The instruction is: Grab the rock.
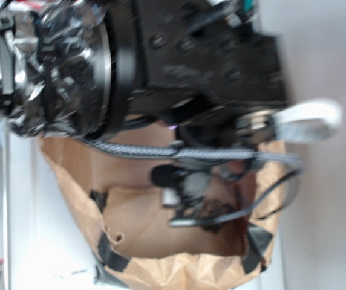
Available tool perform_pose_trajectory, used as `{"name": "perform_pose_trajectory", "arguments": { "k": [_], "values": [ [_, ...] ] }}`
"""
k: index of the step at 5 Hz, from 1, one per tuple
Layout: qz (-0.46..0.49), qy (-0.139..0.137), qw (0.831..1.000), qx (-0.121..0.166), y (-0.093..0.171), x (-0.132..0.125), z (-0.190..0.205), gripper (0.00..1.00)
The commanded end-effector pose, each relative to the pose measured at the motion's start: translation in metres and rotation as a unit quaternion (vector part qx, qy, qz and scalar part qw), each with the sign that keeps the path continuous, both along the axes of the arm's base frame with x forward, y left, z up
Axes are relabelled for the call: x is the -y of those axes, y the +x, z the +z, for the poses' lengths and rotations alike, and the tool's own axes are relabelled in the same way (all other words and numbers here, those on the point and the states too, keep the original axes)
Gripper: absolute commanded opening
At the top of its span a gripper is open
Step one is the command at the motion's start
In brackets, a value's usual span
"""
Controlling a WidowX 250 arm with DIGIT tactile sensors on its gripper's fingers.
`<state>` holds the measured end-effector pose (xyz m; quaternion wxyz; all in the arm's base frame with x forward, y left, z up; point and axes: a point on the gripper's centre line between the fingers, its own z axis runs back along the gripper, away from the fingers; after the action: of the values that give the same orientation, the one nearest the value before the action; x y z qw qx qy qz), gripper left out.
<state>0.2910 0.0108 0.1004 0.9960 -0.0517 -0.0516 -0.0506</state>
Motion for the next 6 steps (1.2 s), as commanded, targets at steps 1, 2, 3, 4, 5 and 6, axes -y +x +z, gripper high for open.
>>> {"name": "perform_pose_trajectory", "arguments": {
  "k": [1,2,3,4,5,6],
  "values": [
    [-0.132,-0.029,0.985,0.104,0.004,-0.01,-0.017,1.0],
    [-0.149,-0.036,0.979,0.134,0.013,0.002,-0.024,1.0],
    [-0.156,-0.028,0.976,0.151,0.019,0.019,-0.028,1.0],
    [-0.171,-0.017,0.971,0.168,0.01,0.036,-0.033,1.0],
    [-0.178,-0.01,0.967,0.182,0.004,0.048,-0.033,1.0],
    [-0.172,-0.013,0.968,0.184,0.01,0.062,-0.027,1.0]
  ]
}}
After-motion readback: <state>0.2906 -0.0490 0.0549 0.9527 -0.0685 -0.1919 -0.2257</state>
